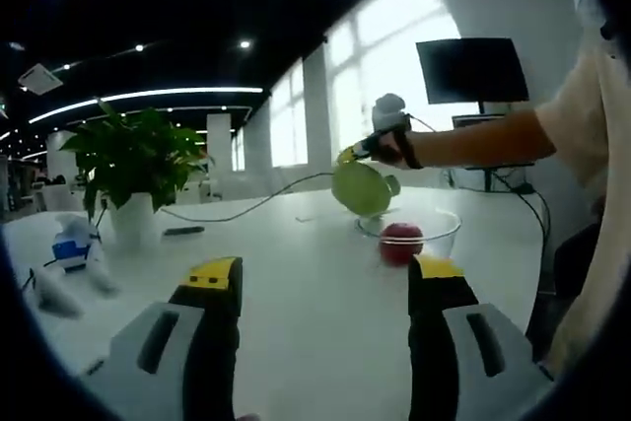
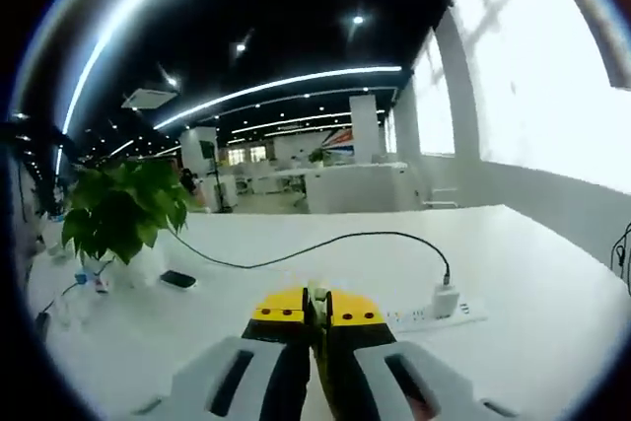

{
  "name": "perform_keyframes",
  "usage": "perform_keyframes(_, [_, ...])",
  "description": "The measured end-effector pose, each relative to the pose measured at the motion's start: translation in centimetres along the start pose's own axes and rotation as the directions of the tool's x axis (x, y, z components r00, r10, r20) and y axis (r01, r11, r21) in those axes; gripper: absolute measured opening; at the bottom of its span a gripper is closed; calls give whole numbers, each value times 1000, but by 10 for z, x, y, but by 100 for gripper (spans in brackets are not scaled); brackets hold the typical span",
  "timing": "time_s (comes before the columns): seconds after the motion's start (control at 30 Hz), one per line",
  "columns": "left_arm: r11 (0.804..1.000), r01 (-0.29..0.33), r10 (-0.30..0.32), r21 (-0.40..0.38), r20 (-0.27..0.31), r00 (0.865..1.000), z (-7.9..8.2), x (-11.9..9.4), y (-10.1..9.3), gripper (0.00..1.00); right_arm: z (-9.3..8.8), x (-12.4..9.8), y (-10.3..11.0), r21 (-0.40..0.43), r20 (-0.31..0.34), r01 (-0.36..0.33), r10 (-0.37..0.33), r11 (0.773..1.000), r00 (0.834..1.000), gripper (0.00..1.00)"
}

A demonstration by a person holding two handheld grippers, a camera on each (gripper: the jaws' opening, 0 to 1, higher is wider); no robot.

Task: Open container latches remove lid place lid upside down on tabletop take tomato from container place on tabletop

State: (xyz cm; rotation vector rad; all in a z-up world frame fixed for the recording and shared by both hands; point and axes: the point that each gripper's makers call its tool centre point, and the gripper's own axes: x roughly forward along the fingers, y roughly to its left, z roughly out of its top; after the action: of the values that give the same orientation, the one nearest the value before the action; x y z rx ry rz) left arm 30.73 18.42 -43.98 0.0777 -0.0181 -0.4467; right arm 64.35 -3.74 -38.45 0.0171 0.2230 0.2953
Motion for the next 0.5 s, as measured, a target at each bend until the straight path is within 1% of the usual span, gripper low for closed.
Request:
perform_keyframes(0.07, [1000, -2, 2, 1, -1, 1000, -1, 0, 1, 63, -6, 5, 11, -12, -11, -5, 5, 1000, 1000, 1])
perform_keyframes(0.17, [1000, -2, 2, 12, -8, 1000, -2, 0, 1, 63, -14, 12, 22, -1, -27, -16, 16, 1000, 1000, 1])
perform_keyframes(0.33, [1000, -3, 3, 5, -8, 1000, -5, -3, 1, 63, -32, 19, 42, -53, -54, -34, 31, 998, 998, 1])
perform_keyframes(0.5, [1000, -6, 6, -2, -15, 1000, -11, -5, 0, 63, -43, 27, 53, -84, -71, -32, 26, 996, 997, 1])
